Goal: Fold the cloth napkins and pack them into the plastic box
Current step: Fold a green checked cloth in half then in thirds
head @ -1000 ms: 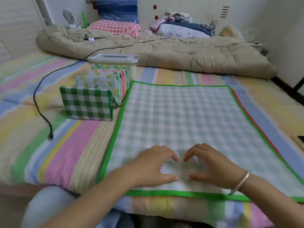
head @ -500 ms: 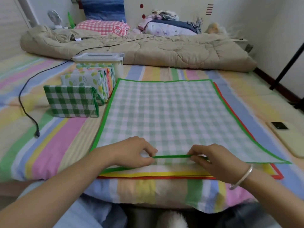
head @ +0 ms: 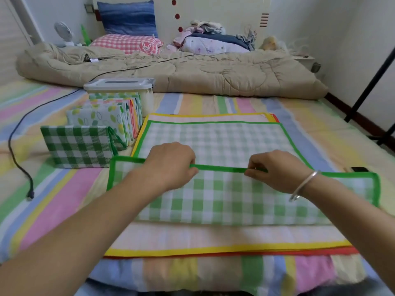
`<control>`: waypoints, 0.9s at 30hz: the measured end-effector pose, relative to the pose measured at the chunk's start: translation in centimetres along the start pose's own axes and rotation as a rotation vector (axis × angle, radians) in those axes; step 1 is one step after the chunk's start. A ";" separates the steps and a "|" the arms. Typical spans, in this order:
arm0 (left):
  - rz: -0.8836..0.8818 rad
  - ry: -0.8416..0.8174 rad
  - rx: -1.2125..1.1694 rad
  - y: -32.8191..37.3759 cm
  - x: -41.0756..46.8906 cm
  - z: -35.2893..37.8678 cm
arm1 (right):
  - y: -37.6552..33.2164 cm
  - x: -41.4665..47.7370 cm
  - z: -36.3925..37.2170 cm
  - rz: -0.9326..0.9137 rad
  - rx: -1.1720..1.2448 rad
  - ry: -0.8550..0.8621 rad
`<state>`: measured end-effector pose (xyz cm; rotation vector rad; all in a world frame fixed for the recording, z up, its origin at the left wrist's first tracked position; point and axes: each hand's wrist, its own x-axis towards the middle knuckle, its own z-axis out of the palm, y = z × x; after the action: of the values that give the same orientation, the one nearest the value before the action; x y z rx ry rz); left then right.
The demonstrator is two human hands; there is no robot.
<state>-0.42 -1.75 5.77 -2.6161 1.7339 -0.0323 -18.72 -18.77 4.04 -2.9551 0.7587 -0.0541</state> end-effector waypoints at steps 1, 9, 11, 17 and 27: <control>-0.015 0.134 0.021 0.1 0.5 0.7 | 0.4 1.1 0.6 0.026 -0.013 0.045; 0.109 0.183 -0.122 0.2 -0.8 7.5 | 2.0 8.2 5.6 0.161 0.069 0.156; 0.077 -0.028 -0.101 -0.6 -1.1 8.5 | 2.4 9.2 6.5 0.176 0.074 0.154; 0.049 -0.101 -0.111 -1.7 -0.7 11.3 | 2.8 10.3 8.5 0.187 0.074 0.209; 0.054 -0.010 -0.005 -2.0 -0.8 14.2 | 2.6 10.2 9.7 0.194 0.089 0.264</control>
<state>1.39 -0.31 -8.45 -2.5672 1.8027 -0.0153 -10.48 -25.23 -5.70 -2.8066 1.0414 -0.4591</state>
